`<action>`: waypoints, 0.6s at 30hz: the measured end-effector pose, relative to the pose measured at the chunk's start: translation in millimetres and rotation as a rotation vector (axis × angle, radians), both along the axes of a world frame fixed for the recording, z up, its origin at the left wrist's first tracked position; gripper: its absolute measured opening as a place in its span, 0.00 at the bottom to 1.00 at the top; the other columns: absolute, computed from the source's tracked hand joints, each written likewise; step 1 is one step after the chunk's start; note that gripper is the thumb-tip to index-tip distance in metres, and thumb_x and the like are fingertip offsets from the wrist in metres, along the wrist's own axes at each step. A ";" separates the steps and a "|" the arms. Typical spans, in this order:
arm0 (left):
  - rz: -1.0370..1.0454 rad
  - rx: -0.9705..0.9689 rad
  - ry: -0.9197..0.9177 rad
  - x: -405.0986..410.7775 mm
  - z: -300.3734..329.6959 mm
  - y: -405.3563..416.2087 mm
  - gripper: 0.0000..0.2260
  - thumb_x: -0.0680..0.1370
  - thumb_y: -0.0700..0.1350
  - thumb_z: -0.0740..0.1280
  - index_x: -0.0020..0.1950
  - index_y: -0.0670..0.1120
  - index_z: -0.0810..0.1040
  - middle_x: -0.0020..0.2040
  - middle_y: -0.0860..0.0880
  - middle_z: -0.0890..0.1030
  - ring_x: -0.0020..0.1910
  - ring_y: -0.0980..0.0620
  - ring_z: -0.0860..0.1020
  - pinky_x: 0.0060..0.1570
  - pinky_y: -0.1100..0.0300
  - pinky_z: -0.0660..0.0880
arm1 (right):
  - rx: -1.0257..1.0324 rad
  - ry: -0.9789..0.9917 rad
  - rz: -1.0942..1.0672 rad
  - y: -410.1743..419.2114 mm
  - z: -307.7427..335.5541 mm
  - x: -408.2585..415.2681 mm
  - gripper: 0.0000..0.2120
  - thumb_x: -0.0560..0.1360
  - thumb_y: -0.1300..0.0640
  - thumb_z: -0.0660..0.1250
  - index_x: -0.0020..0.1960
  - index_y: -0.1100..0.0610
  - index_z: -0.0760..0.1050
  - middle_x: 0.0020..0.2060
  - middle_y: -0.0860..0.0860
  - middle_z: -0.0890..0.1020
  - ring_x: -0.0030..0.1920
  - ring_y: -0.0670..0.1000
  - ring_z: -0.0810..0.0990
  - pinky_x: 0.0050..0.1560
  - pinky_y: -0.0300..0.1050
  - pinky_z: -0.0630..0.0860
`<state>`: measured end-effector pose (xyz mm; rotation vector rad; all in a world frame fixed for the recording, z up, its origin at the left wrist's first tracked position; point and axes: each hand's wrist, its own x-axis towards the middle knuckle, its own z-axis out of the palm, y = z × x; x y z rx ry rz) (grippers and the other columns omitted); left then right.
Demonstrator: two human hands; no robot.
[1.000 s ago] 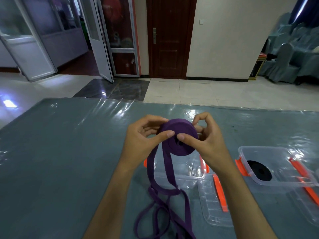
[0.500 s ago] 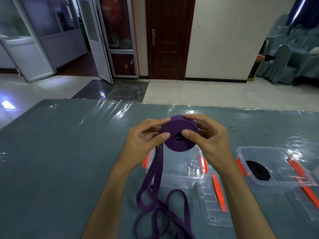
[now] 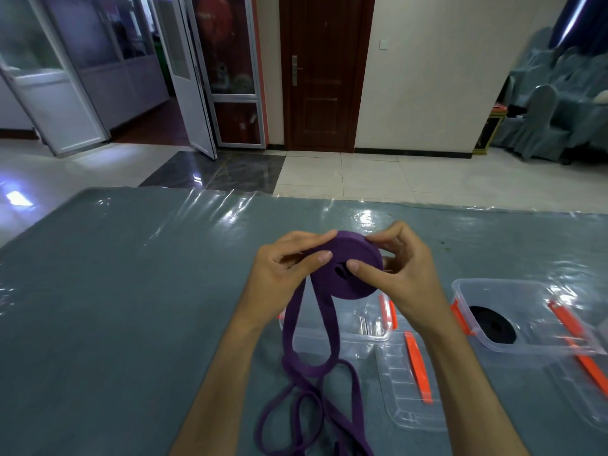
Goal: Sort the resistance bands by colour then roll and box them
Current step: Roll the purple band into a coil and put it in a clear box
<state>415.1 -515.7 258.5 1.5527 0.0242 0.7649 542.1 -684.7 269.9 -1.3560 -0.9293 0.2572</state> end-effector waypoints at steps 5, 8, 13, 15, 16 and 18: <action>0.171 -0.090 -0.044 2.7 -5.4 -10.0 0.13 0.75 0.43 0.79 0.59 0.53 0.87 0.56 0.48 0.88 0.57 0.48 0.87 0.59 0.57 0.83 | -0.004 -0.021 0.047 -0.4 4.4 1.2 0.21 0.71 0.48 0.81 0.60 0.48 0.78 0.53 0.53 0.87 0.50 0.58 0.88 0.43 0.52 0.87; 0.061 -0.074 -0.010 1.2 -7.7 -4.7 0.17 0.78 0.41 0.76 0.65 0.53 0.86 0.59 0.47 0.86 0.60 0.47 0.85 0.61 0.57 0.81 | 0.079 -0.066 -0.031 2.5 4.7 0.0 0.17 0.72 0.54 0.81 0.59 0.46 0.82 0.54 0.51 0.87 0.54 0.55 0.88 0.47 0.44 0.85; 0.134 -0.040 -0.012 -0.9 -7.9 1.8 0.16 0.73 0.45 0.82 0.58 0.55 0.87 0.54 0.48 0.88 0.54 0.49 0.87 0.54 0.62 0.82 | -0.014 0.061 0.099 1.0 1.8 -0.5 0.23 0.71 0.51 0.81 0.60 0.47 0.74 0.49 0.55 0.89 0.47 0.58 0.89 0.43 0.47 0.86; 0.191 -0.057 -0.022 0.5 -13.4 -1.0 0.14 0.71 0.49 0.82 0.55 0.56 0.87 0.53 0.49 0.89 0.55 0.49 0.87 0.54 0.62 0.82 | -0.045 0.013 0.126 -0.6 4.3 2.2 0.27 0.73 0.53 0.80 0.68 0.45 0.74 0.50 0.55 0.89 0.49 0.57 0.89 0.46 0.47 0.86; 0.172 -0.094 -0.026 0.6 -16.3 -2.9 0.14 0.71 0.51 0.82 0.56 0.56 0.87 0.55 0.49 0.88 0.56 0.49 0.87 0.56 0.62 0.81 | -0.031 -0.020 0.122 -0.5 5.9 2.9 0.28 0.73 0.53 0.80 0.70 0.46 0.75 0.52 0.54 0.89 0.51 0.57 0.89 0.48 0.49 0.86; 0.032 -0.179 -0.018 0.2 -21.0 -4.0 0.17 0.74 0.52 0.80 0.62 0.56 0.86 0.61 0.48 0.87 0.63 0.48 0.84 0.61 0.60 0.80 | 0.034 -0.039 0.084 0.5 5.2 2.5 0.23 0.73 0.53 0.81 0.66 0.49 0.80 0.55 0.53 0.88 0.55 0.56 0.88 0.51 0.52 0.86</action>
